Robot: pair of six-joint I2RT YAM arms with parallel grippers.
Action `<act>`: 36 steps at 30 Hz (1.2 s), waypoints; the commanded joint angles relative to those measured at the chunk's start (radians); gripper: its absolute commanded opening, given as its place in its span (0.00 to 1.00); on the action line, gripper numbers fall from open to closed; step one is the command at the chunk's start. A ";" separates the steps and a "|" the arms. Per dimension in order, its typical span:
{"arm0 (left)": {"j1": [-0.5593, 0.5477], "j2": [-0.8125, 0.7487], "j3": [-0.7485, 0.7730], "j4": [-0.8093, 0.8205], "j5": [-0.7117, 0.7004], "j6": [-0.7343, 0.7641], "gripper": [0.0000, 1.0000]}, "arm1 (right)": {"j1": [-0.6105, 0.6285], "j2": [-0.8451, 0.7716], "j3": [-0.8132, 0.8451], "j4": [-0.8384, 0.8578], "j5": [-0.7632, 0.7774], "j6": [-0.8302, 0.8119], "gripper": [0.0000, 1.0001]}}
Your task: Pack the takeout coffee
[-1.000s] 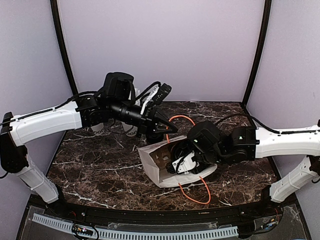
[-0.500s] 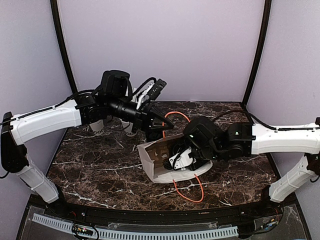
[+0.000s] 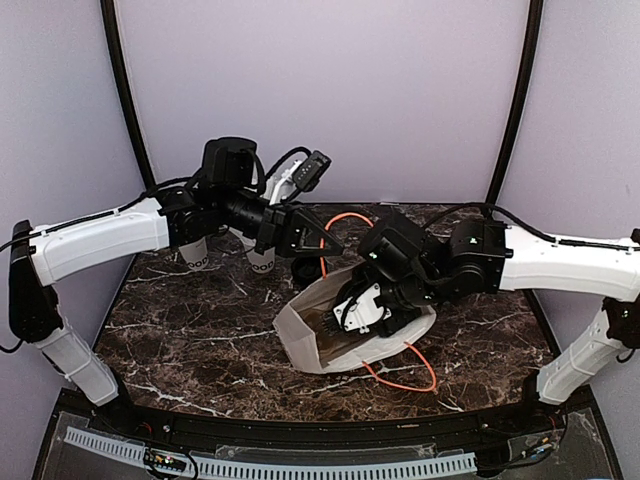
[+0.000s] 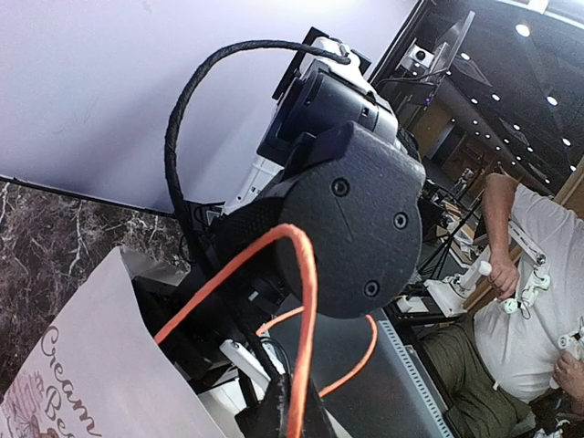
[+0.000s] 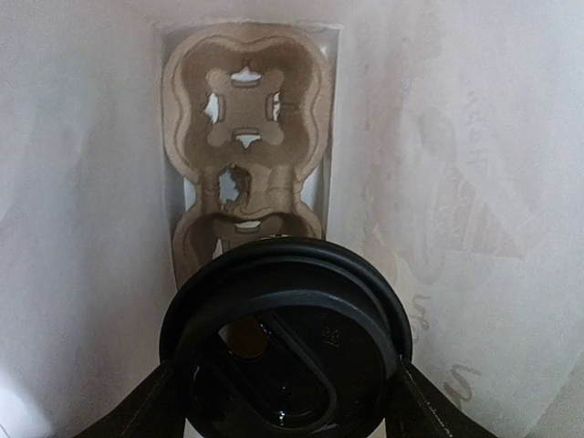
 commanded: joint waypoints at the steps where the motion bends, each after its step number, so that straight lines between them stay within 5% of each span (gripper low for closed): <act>1: 0.016 0.024 0.022 0.046 0.090 -0.057 0.00 | 0.004 0.026 0.052 -0.085 -0.047 0.031 0.70; 7: 0.061 0.050 0.025 0.047 0.105 -0.063 0.00 | -0.004 0.050 0.056 -0.079 -0.059 0.011 0.71; 9: 0.074 0.057 0.032 0.028 0.089 -0.045 0.11 | -0.019 0.062 0.056 -0.073 -0.063 0.009 0.70; 13: 0.098 0.033 0.063 -0.123 -0.026 0.108 0.51 | -0.050 0.078 0.063 -0.035 -0.073 -0.006 0.70; 15: 0.123 0.006 0.067 -0.178 -0.080 0.184 0.59 | -0.067 0.085 0.066 -0.007 -0.083 -0.013 0.70; 21: 0.213 -0.078 0.006 -0.165 -0.116 0.202 0.65 | -0.134 0.139 0.116 0.013 -0.148 -0.011 0.70; 36: 0.230 -0.108 -0.070 -0.108 -0.089 0.166 0.65 | -0.324 0.397 0.363 -0.145 -0.323 0.062 0.70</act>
